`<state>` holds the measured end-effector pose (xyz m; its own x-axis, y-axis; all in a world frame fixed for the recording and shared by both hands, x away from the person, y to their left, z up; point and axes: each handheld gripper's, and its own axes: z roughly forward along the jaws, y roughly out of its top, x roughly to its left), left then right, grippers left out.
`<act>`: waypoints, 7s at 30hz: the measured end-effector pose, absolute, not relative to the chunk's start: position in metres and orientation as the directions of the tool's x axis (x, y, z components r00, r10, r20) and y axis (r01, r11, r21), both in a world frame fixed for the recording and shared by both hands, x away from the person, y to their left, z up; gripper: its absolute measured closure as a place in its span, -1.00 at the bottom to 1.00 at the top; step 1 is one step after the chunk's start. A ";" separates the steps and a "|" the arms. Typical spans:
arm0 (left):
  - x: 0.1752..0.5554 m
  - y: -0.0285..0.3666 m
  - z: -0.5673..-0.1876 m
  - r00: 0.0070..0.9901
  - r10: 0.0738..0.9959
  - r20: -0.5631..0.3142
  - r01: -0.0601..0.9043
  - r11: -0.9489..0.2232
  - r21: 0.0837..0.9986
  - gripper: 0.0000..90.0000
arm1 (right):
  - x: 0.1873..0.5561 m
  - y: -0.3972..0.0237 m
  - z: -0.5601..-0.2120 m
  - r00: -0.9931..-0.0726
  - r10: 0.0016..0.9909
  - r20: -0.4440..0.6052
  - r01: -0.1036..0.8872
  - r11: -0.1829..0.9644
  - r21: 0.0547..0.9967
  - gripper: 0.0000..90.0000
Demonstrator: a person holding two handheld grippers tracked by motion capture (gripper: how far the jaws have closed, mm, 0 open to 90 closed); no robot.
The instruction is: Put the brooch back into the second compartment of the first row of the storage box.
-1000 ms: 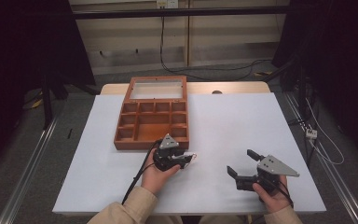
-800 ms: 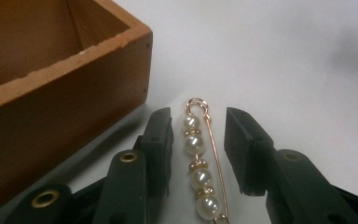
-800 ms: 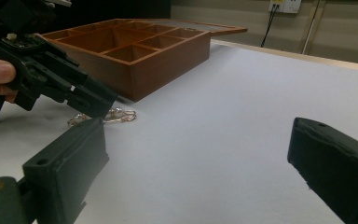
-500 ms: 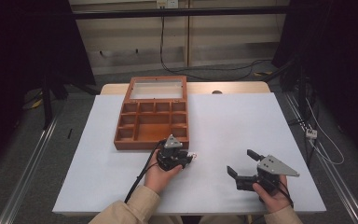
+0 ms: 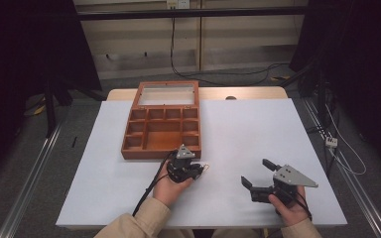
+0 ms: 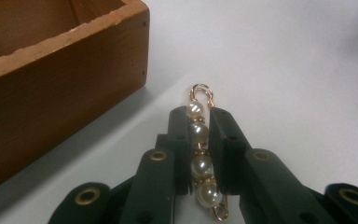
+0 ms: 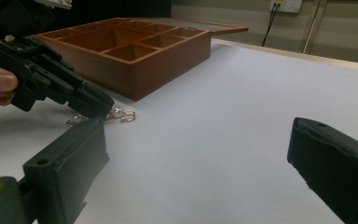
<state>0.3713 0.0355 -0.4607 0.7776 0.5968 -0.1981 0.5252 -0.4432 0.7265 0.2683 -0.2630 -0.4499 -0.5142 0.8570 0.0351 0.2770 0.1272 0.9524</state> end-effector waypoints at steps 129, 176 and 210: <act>0.432 0.117 -0.350 0.673 0.713 -0.198 0.580 -0.342 0.740 0.78 | 0.268 -0.264 -0.449 -0.524 0.851 0.041 0.270 0.120 0.955 -0.91; 0.479 0.130 -0.341 0.604 0.774 -0.191 0.596 -0.280 0.753 0.78 | 0.268 -0.265 -0.448 -0.532 0.846 0.035 0.266 0.128 0.956 -0.91; 0.510 0.140 -0.352 0.527 0.829 -0.190 0.639 -0.239 0.731 0.78 | 0.268 -0.265 -0.448 -0.534 0.845 0.033 0.263 0.130 0.956 -0.91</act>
